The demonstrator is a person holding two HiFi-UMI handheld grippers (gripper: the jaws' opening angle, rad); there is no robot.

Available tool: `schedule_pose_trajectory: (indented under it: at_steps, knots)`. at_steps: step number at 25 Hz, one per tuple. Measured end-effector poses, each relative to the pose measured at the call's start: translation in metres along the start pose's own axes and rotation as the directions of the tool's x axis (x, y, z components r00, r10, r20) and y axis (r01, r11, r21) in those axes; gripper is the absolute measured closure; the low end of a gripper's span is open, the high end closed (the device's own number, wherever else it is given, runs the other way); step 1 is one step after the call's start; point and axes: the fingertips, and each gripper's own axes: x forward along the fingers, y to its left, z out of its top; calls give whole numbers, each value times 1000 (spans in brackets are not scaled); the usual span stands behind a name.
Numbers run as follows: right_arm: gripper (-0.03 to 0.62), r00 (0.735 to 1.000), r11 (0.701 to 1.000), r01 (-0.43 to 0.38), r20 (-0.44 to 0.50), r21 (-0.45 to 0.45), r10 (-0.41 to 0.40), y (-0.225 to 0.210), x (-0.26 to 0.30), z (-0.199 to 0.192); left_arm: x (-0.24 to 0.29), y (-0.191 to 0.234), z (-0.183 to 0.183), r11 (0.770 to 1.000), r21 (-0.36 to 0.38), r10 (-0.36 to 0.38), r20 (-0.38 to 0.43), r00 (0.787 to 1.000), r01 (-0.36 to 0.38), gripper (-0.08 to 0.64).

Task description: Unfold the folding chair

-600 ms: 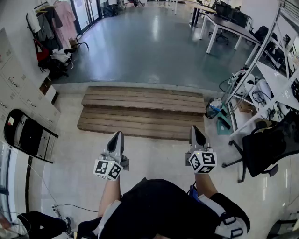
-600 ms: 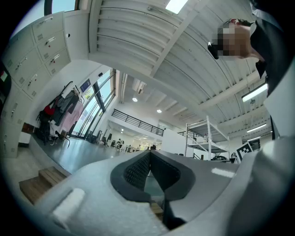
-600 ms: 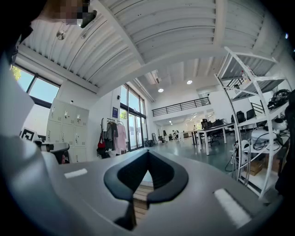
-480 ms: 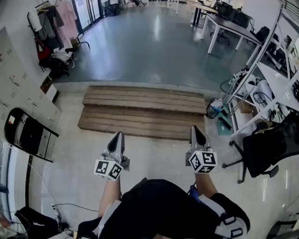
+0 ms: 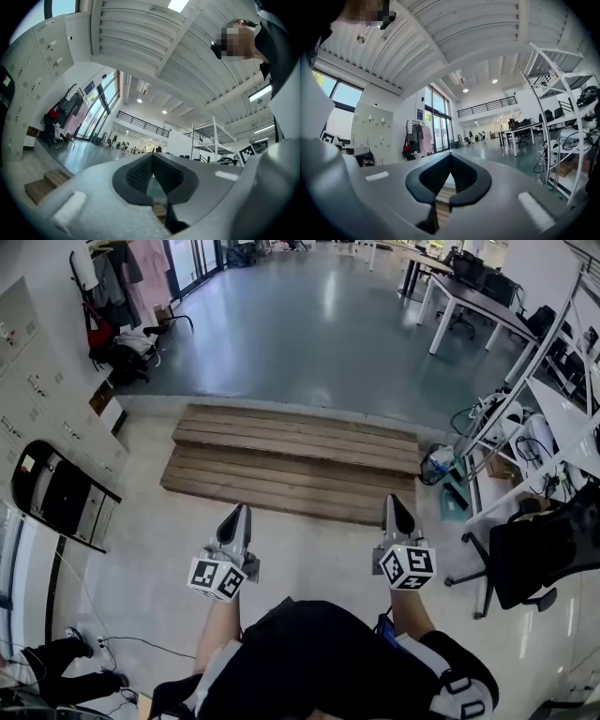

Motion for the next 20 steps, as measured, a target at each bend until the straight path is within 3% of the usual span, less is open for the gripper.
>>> schedule_pose_trajectory:
  at_steps: [8, 12, 17, 20]
  knots:
    - [586, 997, 996, -76, 3, 46, 76, 14, 15, -4, -14, 9, 5, 998, 18, 60, 14, 998, -60, 555]
    - [586, 989, 988, -149, 0, 49, 150, 35, 32, -7, -32, 18, 15, 990, 33, 134, 16, 991, -134, 555]
    - [586, 958, 956, -285, -21, 70, 287, 77, 58, -17, -73, 36, 29, 961, 60, 268, 43, 963, -270, 555]
    - [586, 927, 926, -370, -41, 80, 374, 114, 70, -26, -108, 50, 37, 932, 76, 350, 70, 934, -355, 555]
